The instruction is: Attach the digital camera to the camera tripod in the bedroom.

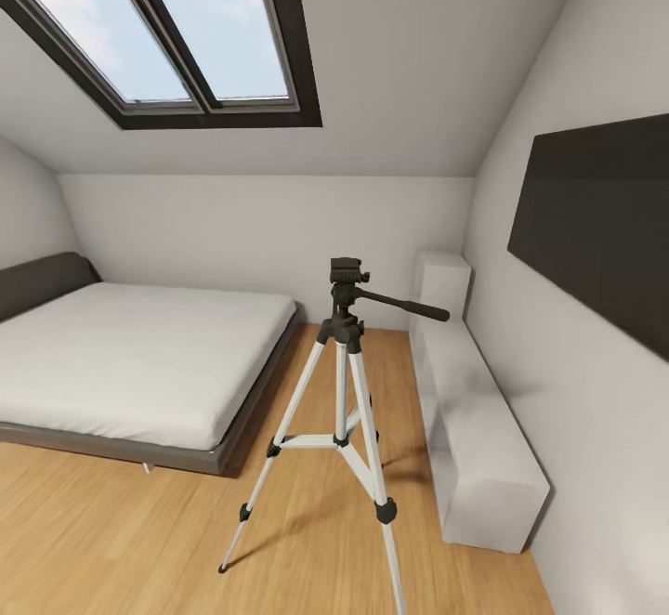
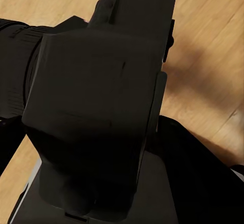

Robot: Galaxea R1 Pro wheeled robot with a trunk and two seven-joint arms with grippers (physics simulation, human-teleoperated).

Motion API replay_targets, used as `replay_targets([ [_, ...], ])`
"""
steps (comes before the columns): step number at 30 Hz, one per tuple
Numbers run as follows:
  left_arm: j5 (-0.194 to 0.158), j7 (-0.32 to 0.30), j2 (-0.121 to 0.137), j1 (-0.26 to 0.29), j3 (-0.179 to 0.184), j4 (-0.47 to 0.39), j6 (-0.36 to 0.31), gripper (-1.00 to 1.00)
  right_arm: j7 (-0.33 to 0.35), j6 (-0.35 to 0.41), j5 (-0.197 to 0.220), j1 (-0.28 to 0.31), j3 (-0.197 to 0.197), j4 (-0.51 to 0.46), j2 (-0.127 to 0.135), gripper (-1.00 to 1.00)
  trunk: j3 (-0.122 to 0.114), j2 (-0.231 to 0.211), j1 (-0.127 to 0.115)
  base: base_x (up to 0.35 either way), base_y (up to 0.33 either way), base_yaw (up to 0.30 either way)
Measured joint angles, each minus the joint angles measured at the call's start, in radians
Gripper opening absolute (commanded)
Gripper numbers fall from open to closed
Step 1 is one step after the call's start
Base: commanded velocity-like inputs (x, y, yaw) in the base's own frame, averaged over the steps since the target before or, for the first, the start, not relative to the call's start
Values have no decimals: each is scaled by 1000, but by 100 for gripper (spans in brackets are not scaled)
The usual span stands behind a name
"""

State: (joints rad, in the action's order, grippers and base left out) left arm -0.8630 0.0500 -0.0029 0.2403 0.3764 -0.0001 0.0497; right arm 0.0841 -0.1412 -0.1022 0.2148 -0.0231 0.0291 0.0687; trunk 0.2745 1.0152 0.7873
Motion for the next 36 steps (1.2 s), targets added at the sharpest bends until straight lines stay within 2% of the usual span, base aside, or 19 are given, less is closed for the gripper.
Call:
replay_targets([
  [3, 0, 0, 0, 0, 0, 0, 0, -100, 0, 0, 0, 0, 0, 0, 0, 100, 0, 0, 0, 0, 0, 0],
  [36, 1, -1, 0, 0, 1, 0, 0, -100, 0, 0, 0, 0, 0, 0, 0, 100, -104, -231, -127, 0, 0, 0],
])
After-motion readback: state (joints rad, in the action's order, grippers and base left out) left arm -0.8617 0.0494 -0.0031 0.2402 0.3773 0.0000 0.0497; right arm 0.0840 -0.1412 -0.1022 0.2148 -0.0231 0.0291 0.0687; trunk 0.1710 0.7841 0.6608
